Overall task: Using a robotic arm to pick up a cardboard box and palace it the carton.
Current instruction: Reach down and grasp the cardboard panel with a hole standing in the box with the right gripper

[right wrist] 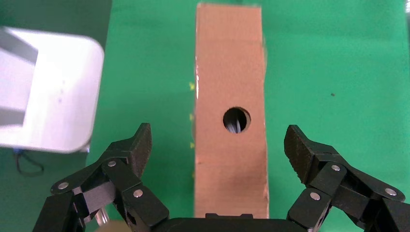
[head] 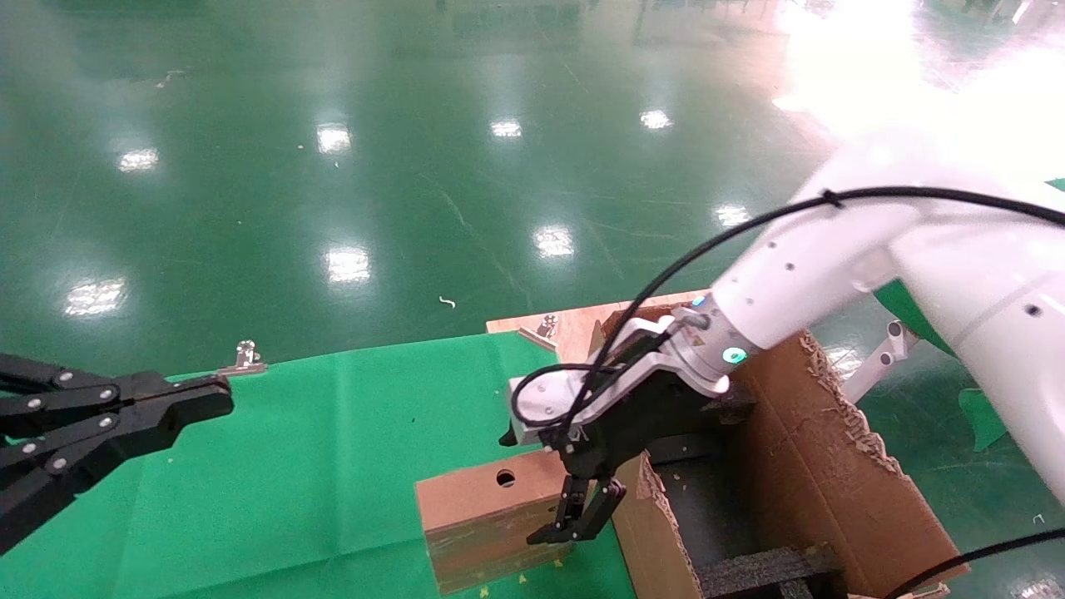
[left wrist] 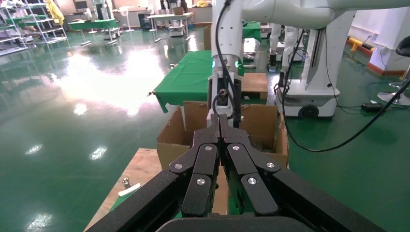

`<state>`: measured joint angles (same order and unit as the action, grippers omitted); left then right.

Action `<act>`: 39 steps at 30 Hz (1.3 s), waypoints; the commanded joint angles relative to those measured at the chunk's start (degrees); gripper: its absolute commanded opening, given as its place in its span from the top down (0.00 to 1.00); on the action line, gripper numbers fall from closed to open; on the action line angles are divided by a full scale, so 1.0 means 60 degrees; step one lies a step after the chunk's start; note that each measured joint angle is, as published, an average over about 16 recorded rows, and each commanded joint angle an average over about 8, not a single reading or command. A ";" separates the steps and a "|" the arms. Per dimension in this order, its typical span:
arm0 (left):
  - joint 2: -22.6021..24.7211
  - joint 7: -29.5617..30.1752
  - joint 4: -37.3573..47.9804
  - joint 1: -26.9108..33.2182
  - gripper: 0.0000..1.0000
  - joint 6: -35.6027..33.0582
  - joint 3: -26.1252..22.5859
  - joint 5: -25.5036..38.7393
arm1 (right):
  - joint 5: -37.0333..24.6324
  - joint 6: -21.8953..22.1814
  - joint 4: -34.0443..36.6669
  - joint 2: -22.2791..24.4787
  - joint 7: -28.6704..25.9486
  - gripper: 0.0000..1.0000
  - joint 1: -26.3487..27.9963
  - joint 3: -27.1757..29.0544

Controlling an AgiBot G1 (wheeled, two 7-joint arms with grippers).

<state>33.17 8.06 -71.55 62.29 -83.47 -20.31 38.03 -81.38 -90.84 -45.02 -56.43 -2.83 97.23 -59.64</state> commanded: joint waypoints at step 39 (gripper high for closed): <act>-0.0001 -0.0001 0.0002 -0.0002 0.00 0.0003 -0.0001 -0.0006 | 0.0329 -0.0010 0.1754 -0.1189 0.1465 1.00 0.0902 -0.1914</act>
<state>33.16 8.05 -71.54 62.28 -83.45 -20.31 38.00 -79.40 -90.90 -34.48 -63.58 5.97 102.65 -71.14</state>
